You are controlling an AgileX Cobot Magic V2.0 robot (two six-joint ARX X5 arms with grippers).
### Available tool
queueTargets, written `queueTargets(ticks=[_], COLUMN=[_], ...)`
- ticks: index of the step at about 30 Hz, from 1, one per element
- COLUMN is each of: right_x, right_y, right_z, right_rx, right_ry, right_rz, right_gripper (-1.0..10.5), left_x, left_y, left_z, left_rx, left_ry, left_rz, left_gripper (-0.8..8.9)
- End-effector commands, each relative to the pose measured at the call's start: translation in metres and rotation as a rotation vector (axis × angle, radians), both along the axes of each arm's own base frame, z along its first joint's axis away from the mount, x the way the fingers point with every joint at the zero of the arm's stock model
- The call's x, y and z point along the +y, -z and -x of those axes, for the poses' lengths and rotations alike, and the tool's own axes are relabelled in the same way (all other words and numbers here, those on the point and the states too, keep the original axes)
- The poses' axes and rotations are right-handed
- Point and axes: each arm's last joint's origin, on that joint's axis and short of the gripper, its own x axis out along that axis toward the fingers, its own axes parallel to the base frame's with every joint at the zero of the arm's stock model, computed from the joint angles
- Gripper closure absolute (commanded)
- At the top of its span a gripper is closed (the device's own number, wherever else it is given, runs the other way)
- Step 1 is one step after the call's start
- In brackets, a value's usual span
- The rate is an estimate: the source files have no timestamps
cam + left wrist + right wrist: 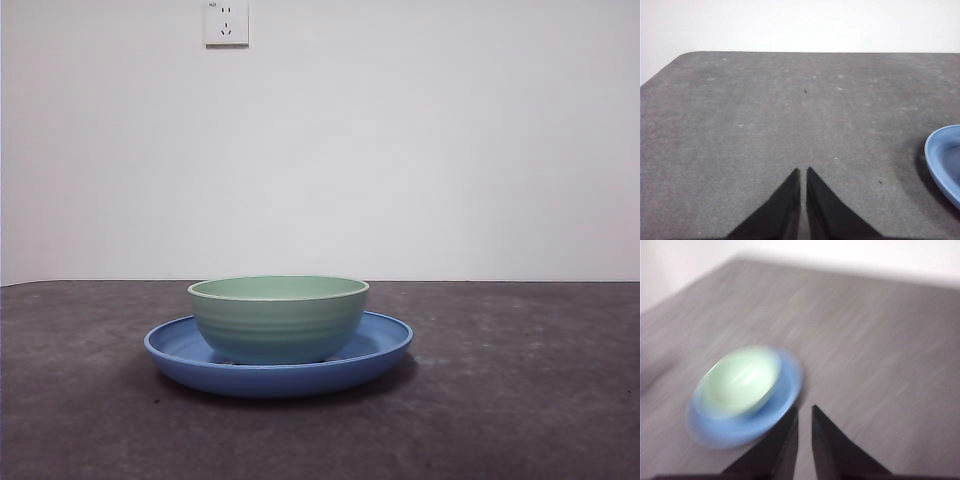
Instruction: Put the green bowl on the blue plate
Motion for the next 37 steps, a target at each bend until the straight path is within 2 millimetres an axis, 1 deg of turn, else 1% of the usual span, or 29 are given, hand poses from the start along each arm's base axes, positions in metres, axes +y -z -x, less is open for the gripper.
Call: queueTargets(ticks=[1, 5, 8, 11, 16, 19, 26, 32, 37], right_x=[-0.009, -0.021, -0.027, -0.03, -0.032, -0.033, -0.034, -0.035, -0.035], right_y=[0.022, 0.063, 0.085, 0.102, 0.123, 0.132, 0.141, 0.155, 0.155], right_z=[-0.008, -0.012, -0.013, -0.014, -0.017, -0.019, -0.021, -0.023, -0.023], right_rx=[-0.182, -0.294, -0.334, -0.325, -0.3, -0.274, -0.243, -0.2, -0.197], right_ry=[0.137, 0.301, 0.366, 0.402, 0.422, 0.444, 0.508, 0.514, 0.514], right_rz=[0.01, -0.01, 0.004, 0.028, 0.065, 0.076, 0.096, 0.102, 0.103], right_gripper=[9.1, 9.1, 9.1, 9.1, 9.1, 9.1, 9.1, 9.1, 9.1], left_x=[0.0, 0.0, 0.0, 0.0, 0.0, 0.0, 0.0, 0.0, 0.0], left_y=[0.007, 0.007, 0.007, 0.007, 0.007, 0.007, 0.007, 0.007, 0.007], left_z=[-0.001, -0.001, -0.001, -0.001, -0.001, -0.001, -0.001, -0.001, -0.001], left_rx=[0.024, 0.024, 0.024, 0.024, 0.024, 0.025, 0.024, 0.024, 0.024], left_ry=[-0.003, -0.003, -0.003, -0.003, -0.003, -0.003, -0.003, -0.003, -0.003], left_rz=[-0.009, -0.009, -0.009, -0.009, -0.009, -0.009, -0.009, -0.009, -0.009], left_gripper=[7.94, 7.94, 7.94, 7.94, 7.94, 7.94, 7.94, 7.94, 7.94])
